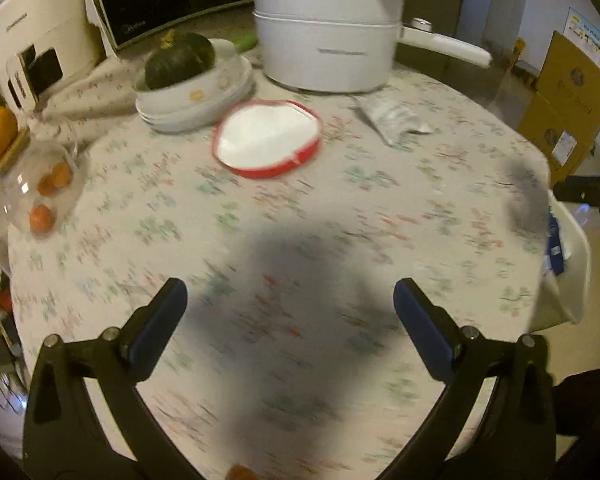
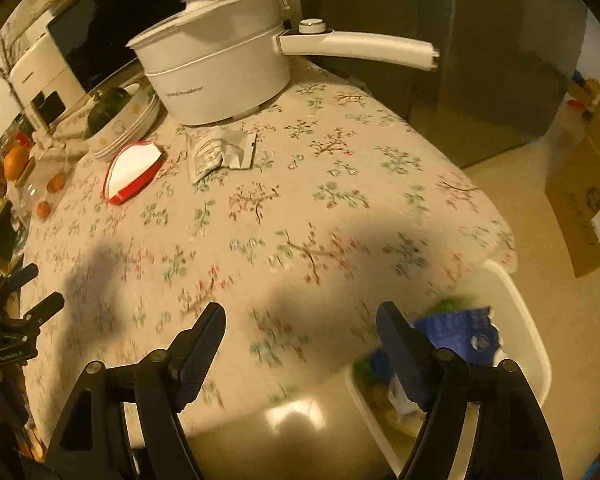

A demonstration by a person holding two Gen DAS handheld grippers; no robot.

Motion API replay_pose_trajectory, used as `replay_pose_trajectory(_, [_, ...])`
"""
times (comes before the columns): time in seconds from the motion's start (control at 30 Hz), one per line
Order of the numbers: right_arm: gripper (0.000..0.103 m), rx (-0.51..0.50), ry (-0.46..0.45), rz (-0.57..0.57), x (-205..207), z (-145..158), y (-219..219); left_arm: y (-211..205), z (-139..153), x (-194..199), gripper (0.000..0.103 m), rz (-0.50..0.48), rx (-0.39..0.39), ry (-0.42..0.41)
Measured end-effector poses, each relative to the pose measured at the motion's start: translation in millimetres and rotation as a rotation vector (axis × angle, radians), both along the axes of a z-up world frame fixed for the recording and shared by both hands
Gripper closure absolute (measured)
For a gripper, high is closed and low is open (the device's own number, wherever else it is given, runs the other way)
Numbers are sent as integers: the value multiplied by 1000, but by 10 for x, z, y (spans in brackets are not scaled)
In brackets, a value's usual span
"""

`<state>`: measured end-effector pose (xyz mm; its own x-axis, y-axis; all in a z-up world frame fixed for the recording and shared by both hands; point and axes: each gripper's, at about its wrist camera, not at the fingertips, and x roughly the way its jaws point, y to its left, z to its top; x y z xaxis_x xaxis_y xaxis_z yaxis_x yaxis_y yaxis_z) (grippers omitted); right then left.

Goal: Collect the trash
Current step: 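Move the left tool to the red-rimmed lid while the right tool reaches the white packet, then grasp the red-rimmed lid edge with the left tool while the right tool grasps the white packet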

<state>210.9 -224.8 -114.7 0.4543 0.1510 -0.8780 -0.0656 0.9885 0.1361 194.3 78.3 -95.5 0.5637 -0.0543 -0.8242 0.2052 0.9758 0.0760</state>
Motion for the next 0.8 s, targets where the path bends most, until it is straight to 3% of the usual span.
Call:
replay_pose_trajectory(0.17, [24,-40,-5,30,325,-69,194,132,-97,272,1,-55,55,-32])
replay_pose_trajectory(0.33, [24,-44,-3,34,660,-186,326,-3,-141,566,13,-137,71,-67])
replay_pose_trajectory(0.5, [24,-34,5,36,864,-295,418,-231,-304,880,44,-226,99,-18])
replay_pose_trajectory(0.67, [24,-34,-4,55,1016,-342,502,-325,-438,1115,56,-269,35,21])
replay_pose_trajectory(0.73, [24,-35,-10,69,1084,-352,551,-365,-485,1147,67,-284,21,30])
replay_pose_trajectory(0.77, [24,-36,-13,75,1117,-357,579,-390,-516,1158,82,-290,23,34])
replay_pose_trajectory(0.8, [24,-35,-17,82,1150,-364,608,-405,-517,1145,90,-290,32,10])
